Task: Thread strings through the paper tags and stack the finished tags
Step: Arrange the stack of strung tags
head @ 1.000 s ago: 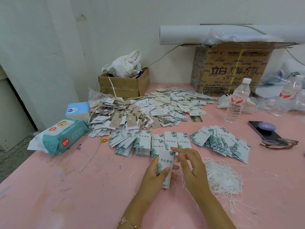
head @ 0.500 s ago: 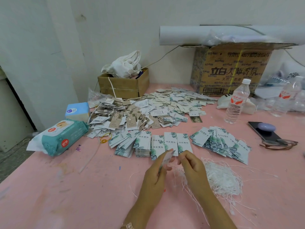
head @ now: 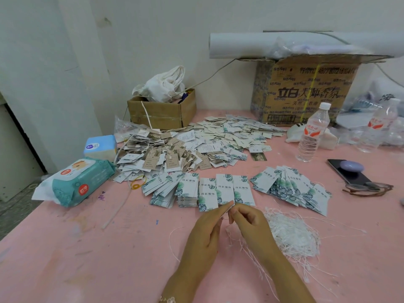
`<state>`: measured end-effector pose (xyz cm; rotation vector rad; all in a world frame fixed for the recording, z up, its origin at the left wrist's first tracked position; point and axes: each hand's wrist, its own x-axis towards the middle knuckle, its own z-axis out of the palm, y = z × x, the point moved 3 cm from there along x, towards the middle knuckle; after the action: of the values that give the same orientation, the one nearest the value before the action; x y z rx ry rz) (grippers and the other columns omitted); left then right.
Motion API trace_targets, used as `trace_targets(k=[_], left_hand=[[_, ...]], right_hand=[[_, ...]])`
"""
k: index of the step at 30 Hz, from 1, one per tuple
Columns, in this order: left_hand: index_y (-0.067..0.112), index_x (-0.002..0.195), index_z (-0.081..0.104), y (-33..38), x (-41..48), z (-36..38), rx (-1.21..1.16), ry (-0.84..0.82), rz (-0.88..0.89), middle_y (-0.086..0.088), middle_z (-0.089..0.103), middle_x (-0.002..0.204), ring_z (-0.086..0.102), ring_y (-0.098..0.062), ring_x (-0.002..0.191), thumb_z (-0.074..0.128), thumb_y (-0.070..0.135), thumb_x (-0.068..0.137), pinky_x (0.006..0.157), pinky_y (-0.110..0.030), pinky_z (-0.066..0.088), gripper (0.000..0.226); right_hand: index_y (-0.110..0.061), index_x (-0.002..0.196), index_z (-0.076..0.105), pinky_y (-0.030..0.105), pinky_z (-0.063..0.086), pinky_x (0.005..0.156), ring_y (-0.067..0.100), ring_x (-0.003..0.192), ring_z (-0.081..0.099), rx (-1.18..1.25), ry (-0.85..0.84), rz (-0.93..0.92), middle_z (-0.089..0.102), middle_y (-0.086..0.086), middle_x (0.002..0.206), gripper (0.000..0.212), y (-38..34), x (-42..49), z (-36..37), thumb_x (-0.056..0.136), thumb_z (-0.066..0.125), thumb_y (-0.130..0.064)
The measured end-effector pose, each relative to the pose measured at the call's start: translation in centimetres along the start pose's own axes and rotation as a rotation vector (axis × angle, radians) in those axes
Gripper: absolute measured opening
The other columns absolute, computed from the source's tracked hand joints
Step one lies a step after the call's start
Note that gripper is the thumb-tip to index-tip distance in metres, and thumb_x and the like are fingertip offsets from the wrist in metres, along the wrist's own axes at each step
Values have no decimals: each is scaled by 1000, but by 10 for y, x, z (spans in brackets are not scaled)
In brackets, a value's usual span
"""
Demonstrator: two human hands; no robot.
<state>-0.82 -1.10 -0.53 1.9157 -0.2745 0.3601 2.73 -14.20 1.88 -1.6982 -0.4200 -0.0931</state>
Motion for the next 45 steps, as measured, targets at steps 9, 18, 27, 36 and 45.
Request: trace_targets(k=[9, 18, 27, 36, 45], left_hand=[[37, 138, 50, 4, 0, 1, 13, -47, 17, 22, 57, 132, 54, -6, 123, 40, 3, 102, 103, -18, 40, 51], [45, 143, 41, 0, -2, 1, 14, -72, 23, 24, 51, 138, 53, -5, 124, 38, 8, 104, 104, -18, 41, 54], [58, 140, 34, 5, -1, -1, 0, -84, 4, 31, 56, 128, 60, 6, 106, 39, 21, 105, 86, -10, 45, 51], [56, 137, 40, 5, 0, 1, -83, -78, -38, 22, 68, 104, 59, 5, 76, 46, 19, 101, 66, -13, 46, 52], [34, 107, 74, 3, 4, -5, -555, 102, -326, -6, 75, 97, 69, -24, 78, 58, 50, 90, 56, -31, 54, 28]], right_hand=[[-28, 53, 56, 9, 29, 48, 0, 45, 37, 43, 16, 28, 46, -14, 50, 50, -6, -1, 0, 96, 48, -4], [-24, 69, 58, 23, 35, 53, 16, 56, 45, -93, 118, -58, 54, -4, 61, 33, 1, -4, 9, 100, 48, -18], [-11, 79, 63, 23, 46, 60, 14, 65, 61, 21, 147, 80, 67, 6, 74, 19, 3, 1, 2, 86, 64, -29], [-10, 83, 66, 15, 21, 34, 8, 35, 22, 329, 87, 281, 57, 7, 72, 18, 7, 4, -6, 75, 71, -25], [-2, 99, 66, 18, 13, 36, 8, 40, 14, 395, 2, 354, 32, -6, 48, 28, 8, 3, -6, 84, 63, -26]])
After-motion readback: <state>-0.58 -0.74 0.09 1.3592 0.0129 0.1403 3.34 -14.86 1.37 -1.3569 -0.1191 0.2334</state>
